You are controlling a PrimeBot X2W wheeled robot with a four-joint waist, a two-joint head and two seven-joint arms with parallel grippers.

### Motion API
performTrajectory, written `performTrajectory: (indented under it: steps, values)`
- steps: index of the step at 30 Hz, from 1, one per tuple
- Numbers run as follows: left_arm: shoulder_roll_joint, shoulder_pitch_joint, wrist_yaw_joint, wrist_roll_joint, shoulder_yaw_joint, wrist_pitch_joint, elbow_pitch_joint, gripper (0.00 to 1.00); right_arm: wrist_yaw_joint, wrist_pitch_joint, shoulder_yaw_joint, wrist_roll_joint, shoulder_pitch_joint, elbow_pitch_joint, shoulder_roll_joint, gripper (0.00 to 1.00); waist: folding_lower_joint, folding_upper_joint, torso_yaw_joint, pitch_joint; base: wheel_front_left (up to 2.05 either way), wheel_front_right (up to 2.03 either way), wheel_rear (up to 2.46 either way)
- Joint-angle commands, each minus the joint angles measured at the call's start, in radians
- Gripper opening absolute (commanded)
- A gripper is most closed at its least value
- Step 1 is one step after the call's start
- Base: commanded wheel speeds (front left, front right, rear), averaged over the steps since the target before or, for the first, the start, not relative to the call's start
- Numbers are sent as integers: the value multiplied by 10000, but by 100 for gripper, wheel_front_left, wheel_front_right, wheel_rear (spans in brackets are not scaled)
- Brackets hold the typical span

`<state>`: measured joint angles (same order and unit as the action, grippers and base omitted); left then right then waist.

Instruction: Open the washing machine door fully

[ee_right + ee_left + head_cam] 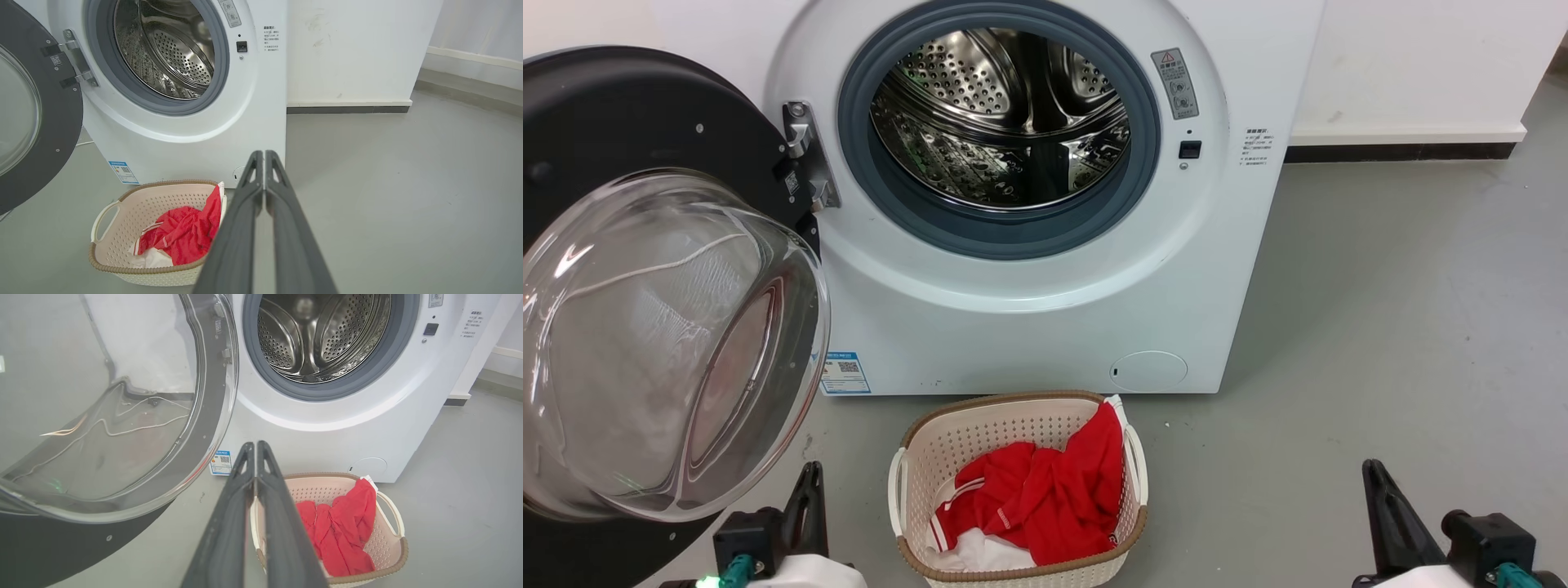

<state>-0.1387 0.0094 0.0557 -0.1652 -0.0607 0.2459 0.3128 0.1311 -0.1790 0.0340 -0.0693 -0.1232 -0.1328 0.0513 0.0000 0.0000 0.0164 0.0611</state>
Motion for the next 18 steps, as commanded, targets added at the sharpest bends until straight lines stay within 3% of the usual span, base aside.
performTrajectory:
  steps: [1, 18]
  values:
    - [-20, -300, -79, -502, 185, -171, -74, 0, 0, 109, 56, -572, 230, 71, 1, 0, 0, 0, -3, -9, 0, 0, 0]
    - [178, -452, -482, -3674, 465, -882, -304, 0, -1, 735, 212, -3919, 700, -155, -1, 0, 0, 0, -25, -98, 0, 0, 0]
